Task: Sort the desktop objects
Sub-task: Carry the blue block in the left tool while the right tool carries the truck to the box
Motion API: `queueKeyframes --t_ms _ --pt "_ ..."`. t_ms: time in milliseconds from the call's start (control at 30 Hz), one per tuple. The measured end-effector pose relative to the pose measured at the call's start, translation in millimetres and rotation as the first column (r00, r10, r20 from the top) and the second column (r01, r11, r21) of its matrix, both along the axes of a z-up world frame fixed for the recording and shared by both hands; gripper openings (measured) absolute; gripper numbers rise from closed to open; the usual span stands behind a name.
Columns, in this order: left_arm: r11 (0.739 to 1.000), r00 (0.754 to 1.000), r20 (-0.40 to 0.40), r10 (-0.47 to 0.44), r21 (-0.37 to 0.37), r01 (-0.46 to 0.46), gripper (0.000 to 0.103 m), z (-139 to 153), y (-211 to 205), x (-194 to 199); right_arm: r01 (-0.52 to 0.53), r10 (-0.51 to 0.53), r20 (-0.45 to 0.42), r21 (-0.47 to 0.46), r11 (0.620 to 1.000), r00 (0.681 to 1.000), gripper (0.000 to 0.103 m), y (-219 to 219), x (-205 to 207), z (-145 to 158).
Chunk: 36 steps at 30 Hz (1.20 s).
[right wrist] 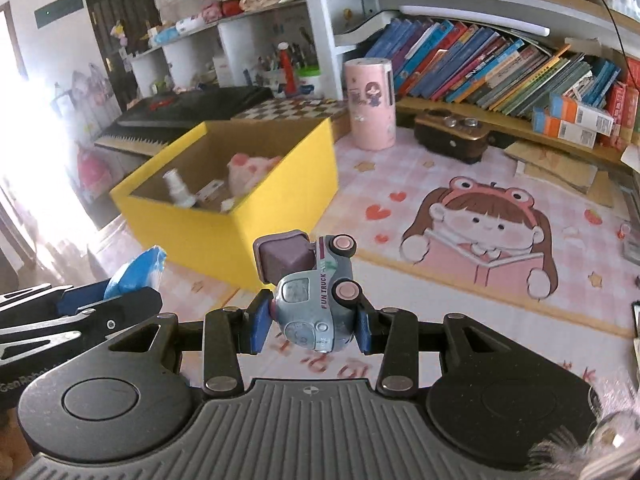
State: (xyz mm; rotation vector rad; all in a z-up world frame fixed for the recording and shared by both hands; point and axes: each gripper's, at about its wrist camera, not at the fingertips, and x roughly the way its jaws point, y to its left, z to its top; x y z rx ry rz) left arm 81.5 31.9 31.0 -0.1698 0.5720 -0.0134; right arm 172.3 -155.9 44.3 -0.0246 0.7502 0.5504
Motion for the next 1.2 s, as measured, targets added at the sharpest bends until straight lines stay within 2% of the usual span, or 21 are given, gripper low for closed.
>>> queueKeyframes --t_ms 100,300,600,900,1200 --pt "1.0 1.0 -0.028 0.002 0.0 -0.002 0.035 -5.6 11.3 -14.9 -0.012 0.011 -0.005 -0.019 1.0 1.0 0.038 14.2 -21.1 -1.6" --pt "0.999 0.999 -0.025 -0.039 0.002 0.039 0.035 -7.7 28.2 -43.3 -0.037 0.035 -0.04 -0.048 0.998 0.999 0.038 42.2 -64.8 -12.5" --pt "0.998 0.997 -0.053 -0.056 -0.003 0.056 0.035 -12.4 57.2 -82.7 -0.02 0.017 -0.073 -0.04 0.999 0.997 0.038 71.1 -109.3 -22.2" --pt "0.997 0.997 -0.035 -0.071 -0.008 0.071 0.035 -10.7 78.3 -98.0 -0.025 0.022 -0.057 -0.048 0.999 0.998 0.038 94.1 -127.2 -17.4" --pt "0.999 0.999 -0.019 -0.043 -0.02 0.043 0.035 -9.9 94.3 -102.2 -0.042 0.039 -0.049 -0.058 0.997 0.998 0.038 110.8 -128.2 -15.4"
